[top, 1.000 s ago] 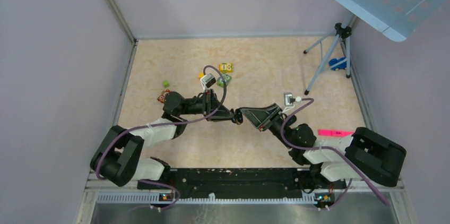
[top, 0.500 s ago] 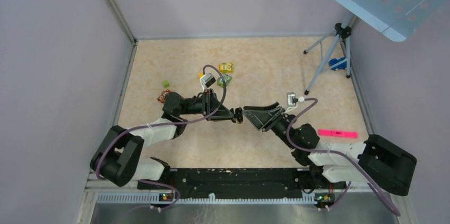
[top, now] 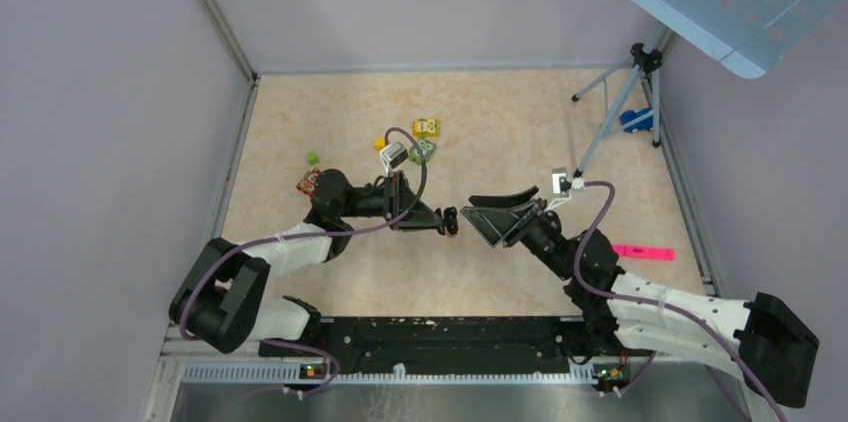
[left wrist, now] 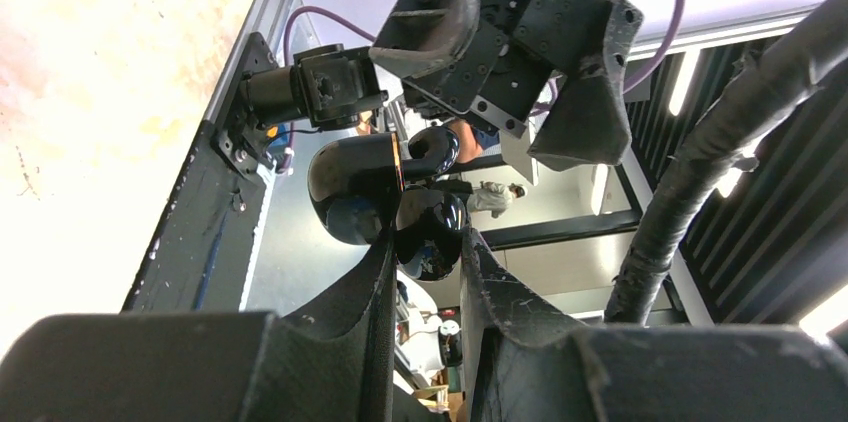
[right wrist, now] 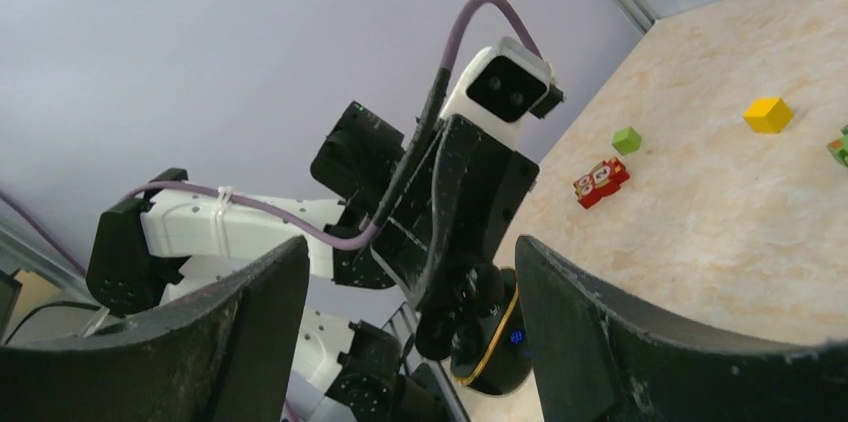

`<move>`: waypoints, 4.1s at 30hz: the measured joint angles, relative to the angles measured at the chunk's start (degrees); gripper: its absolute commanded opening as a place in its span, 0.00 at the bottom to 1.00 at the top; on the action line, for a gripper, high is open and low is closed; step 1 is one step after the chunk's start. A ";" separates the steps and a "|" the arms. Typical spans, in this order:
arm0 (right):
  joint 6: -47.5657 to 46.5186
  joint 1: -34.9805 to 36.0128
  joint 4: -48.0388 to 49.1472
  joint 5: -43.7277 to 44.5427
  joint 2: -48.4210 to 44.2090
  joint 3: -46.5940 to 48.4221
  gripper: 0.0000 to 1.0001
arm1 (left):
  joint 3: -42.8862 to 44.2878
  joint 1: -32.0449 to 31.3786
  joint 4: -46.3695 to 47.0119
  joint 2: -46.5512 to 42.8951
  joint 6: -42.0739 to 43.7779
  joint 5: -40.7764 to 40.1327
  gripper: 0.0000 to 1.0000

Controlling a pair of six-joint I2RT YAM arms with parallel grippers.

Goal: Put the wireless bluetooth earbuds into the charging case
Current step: Adjust the earbuds in the charging case, then place the charging case with the earbuds at the center of the board.

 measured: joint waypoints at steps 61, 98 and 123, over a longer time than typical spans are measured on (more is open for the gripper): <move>-0.35 0.17 0.11 -7.39 5.77 1.70 0.65 | 0.00 0.00 -2.36 -0.94 1.70 0.28 0.00; 0.74 1.14 -23.15 6.43 -14.97 -1.84 0.72 | 1.68 0.00 -4.31 -0.68 4.50 1.57 0.00; 7.15 1.14 -89.11 30.86 -34.71 14.14 0.73 | 42.47 -2.86 -28.65 50.71 32.28 7.23 0.00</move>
